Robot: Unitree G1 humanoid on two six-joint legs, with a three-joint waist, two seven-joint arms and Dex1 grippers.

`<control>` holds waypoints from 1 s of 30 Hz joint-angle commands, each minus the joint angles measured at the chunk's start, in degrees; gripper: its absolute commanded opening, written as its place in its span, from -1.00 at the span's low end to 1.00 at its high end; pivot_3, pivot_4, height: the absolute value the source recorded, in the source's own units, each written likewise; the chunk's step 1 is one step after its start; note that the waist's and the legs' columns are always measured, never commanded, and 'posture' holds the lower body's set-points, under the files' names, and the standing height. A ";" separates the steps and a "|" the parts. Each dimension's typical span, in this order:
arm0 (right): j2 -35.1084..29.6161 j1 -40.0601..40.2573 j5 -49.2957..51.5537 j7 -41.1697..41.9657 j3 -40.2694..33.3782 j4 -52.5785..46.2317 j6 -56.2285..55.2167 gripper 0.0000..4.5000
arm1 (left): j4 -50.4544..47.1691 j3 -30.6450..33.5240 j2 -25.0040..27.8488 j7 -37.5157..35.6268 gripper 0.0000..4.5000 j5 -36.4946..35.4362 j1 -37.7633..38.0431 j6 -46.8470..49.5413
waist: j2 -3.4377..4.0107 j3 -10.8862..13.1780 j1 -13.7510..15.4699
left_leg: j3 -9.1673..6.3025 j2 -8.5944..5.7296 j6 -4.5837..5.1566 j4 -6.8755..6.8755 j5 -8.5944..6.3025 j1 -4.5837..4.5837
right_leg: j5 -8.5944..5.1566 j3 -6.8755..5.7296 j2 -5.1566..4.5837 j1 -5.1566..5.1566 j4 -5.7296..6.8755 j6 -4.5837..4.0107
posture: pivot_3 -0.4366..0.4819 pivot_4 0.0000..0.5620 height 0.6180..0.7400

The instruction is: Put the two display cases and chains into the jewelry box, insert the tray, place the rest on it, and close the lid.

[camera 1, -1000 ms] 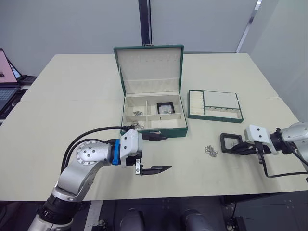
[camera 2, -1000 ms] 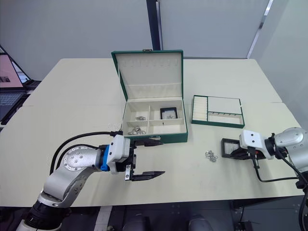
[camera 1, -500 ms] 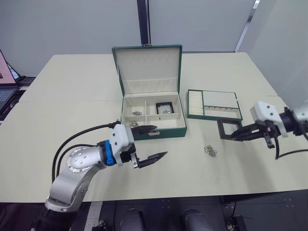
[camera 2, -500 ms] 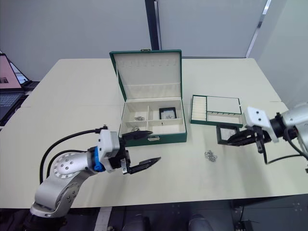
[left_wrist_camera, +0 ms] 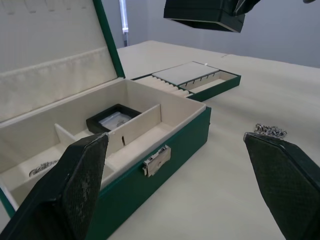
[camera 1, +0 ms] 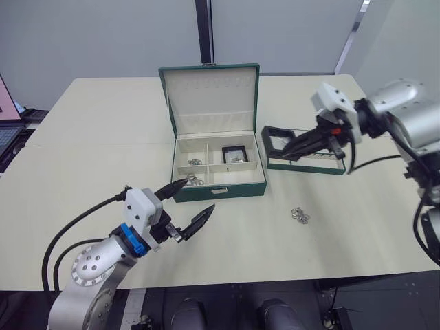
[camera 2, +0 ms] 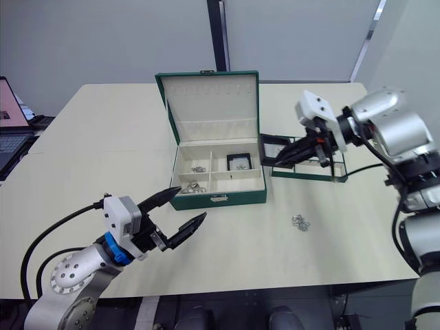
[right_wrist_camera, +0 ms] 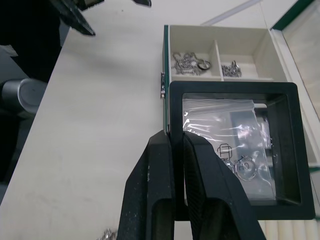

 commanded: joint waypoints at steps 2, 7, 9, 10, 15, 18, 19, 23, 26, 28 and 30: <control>5.19 -3.78 -5.54 1.72 1.35 4.32 1.51 -0.99 | -1.22 1.25 -0.27 1.59 1.00 -0.16 -1.86 -1.12 | 0.00 0.00 0.13 | 0.01 -0.01 0.01 -0.04 -0.01 0.00 | 0.00 0.00 0.00 -0.01 0.04 0.00 | -0.05 -0.47 1.00; 13.12 -7.43 -11.21 -0.59 2.51 11.63 1.26 -0.99 | 0.80 2.48 -0.71 2.68 1.00 -0.59 -3.19 -1.70 | 0.01 0.00 0.03 | 0.06 0.00 -0.03 -0.02 0.01 0.00 | 0.00 0.03 0.02 -0.09 0.06 0.00 | -0.05 -0.47 1.00; 16.76 -8.99 -12.87 -1.98 2.09 15.49 1.31 -0.99 | 1.04 2.72 -0.71 2.79 1.00 -0.52 -3.37 -1.79 | 0.01 0.00 -0.21 | 0.08 0.00 -0.03 -0.04 0.01 0.00 | 0.00 0.04 0.03 -0.12 0.07 0.00 | -0.05 -0.47 1.00; 18.29 -9.51 -13.65 -2.45 1.90 17.22 1.17 -0.99 | 1.11 2.87 -0.77 2.95 1.00 -0.46 -3.37 -1.82 | 0.01 0.00 -0.41 | 0.09 0.00 -0.03 -0.05 0.01 0.00 | 0.00 0.04 0.03 -0.14 0.07 -0.01 | -0.05 -0.47 1.00; 22.89 -11.05 -16.99 -3.27 1.26 24.22 -0.14 -0.99 | 0.86 3.81 -0.63 2.88 1.00 -1.07 -2.64 -1.40 | 0.01 0.01 -0.63 | 0.10 0.00 -0.05 -0.08 0.01 -0.02 | 0.00 0.02 0.02 -0.13 0.06 -0.01 | -0.05 -0.47 1.00; 24.50 -11.73 -17.97 -3.33 0.38 27.69 0.36 -0.99 | -0.59 4.83 -1.22 4.21 1.00 -2.18 -1.44 -0.50 | 0.02 0.01 -0.63 | 0.10 0.00 -0.07 -0.08 0.00 -0.11 | 0.00 0.00 0.01 -0.20 0.07 -0.01 | -0.05 -0.47 1.00; 24.85 -11.79 -18.20 -2.98 0.33 28.47 0.31 -0.99 | -1.00 5.22 -1.52 4.69 1.00 -2.38 -0.65 -0.50 | 0.02 0.01 -0.72 | 0.09 0.00 -0.07 -0.08 0.00 -0.11 | 0.00 0.00 0.02 -0.21 0.08 -0.01 | -0.05 -0.47 1.00; 26.64 -11.77 -19.55 -2.37 -0.15 30.31 -0.18 -0.99 | -2.27 6.58 -2.04 5.72 1.00 -2.15 2.58 -1.06 | 0.02 0.01 -0.81 | 0.09 0.00 -0.09 -0.11 -0.01 -0.12 | 0.00 0.03 0.03 -0.25 0.07 -0.01 | -0.05 -0.47 1.00; 28.04 -11.89 -20.50 -2.81 -0.66 31.67 -0.88 -0.99 | -2.52 8.07 -2.20 6.51 1.00 -2.39 3.25 -1.62 | 0.02 0.01 -0.83 | 0.10 0.00 -0.09 -0.44 -0.01 -0.18 | 0.00 0.05 0.04 -0.38 0.14 -0.01 | -0.05 -0.47 1.00; 28.66 -11.90 -21.25 -2.59 -0.75 32.14 -1.30 -0.99 | -2.69 8.50 -2.56 6.88 1.00 -2.62 3.41 -1.88 | 0.02 0.01 -0.83 | 0.10 0.00 -0.10 -0.49 0.00 -0.21 | 0.00 0.05 0.05 -0.43 0.16 -0.01 | -0.05 -0.47 1.00; 29.13 -11.85 -21.88 -1.74 -0.54 32.21 -1.41 -0.99 | -3.11 8.29 -3.01 7.12 1.00 -2.71 3.86 -2.00 | 0.02 0.01 -0.83 | 0.13 -0.01 -0.11 -0.49 0.00 -0.23 | 0.00 0.06 0.04 -0.44 0.15 -0.01 | -0.05 -0.47 1.00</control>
